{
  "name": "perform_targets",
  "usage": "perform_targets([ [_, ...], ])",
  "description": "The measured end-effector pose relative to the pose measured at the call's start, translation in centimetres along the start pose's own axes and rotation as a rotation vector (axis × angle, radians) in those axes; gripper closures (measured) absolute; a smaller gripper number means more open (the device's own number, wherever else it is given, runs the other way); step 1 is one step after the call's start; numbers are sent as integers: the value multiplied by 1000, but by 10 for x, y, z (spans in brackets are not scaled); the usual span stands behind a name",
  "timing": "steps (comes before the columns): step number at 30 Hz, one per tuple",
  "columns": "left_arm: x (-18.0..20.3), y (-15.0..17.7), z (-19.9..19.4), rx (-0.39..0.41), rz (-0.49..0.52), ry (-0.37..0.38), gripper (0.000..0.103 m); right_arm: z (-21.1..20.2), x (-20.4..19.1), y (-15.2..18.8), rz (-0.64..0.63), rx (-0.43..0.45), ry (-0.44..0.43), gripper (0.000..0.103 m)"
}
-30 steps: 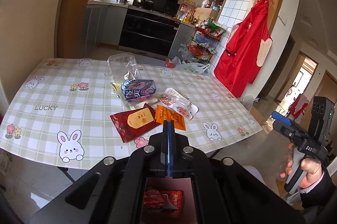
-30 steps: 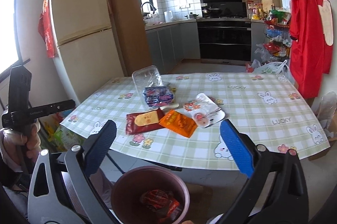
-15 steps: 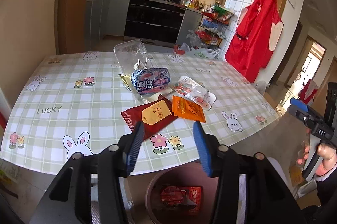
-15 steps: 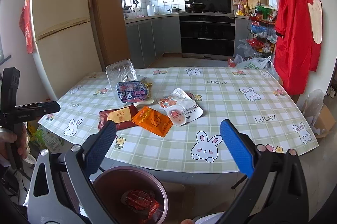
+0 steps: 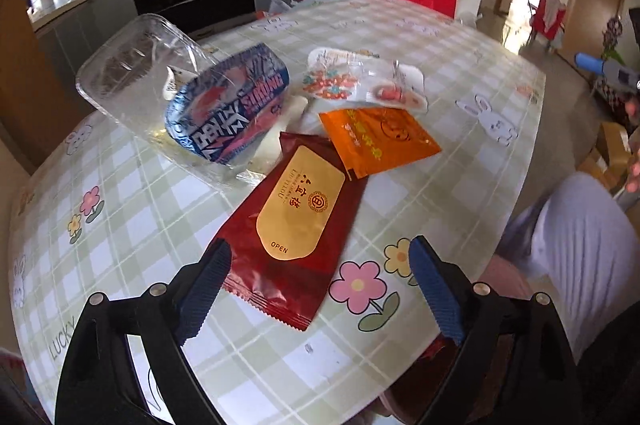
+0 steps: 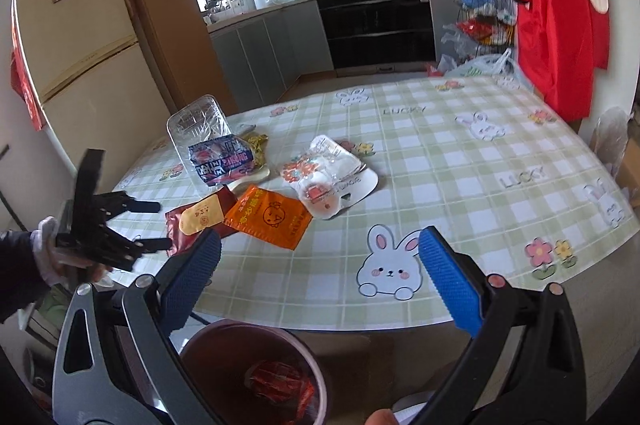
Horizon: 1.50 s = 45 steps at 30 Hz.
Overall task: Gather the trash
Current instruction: 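Move the left gripper toward the red snack wrapper on the table, then close the left gripper on the red snack wrapper and lift it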
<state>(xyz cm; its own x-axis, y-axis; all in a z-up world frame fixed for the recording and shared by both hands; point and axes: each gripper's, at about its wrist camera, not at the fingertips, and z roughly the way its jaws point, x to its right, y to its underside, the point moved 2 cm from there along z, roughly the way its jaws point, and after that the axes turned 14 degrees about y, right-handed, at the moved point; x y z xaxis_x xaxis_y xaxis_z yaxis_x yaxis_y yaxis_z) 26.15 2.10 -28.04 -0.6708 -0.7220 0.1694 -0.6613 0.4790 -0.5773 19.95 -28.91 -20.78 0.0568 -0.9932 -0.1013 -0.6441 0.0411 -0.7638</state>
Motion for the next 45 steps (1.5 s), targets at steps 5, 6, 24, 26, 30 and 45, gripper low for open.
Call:
perform_targets([
  [5,-15,-4,32,-50,9,-30,11,18,-4,5,-20,-37,2,6],
  [6,-18,-6,35,-49,4,-25,11,20,-3,5,-22,-41,2,6],
  [24,-31,2,54,-91,-17,-67,19,47,-8,9,-35,-107,-22,6],
  [26,-33,5,53,-73,-47,-49,22,47,-11,10,-39,-114,-32,6],
  [30,-31,8,46,-51,-72,-36,47,46,-17,12,-63,-115,-24,6],
  [45,-14,44,-11,106,-232,48,66,46,-22,5,-118,-93,2,6],
])
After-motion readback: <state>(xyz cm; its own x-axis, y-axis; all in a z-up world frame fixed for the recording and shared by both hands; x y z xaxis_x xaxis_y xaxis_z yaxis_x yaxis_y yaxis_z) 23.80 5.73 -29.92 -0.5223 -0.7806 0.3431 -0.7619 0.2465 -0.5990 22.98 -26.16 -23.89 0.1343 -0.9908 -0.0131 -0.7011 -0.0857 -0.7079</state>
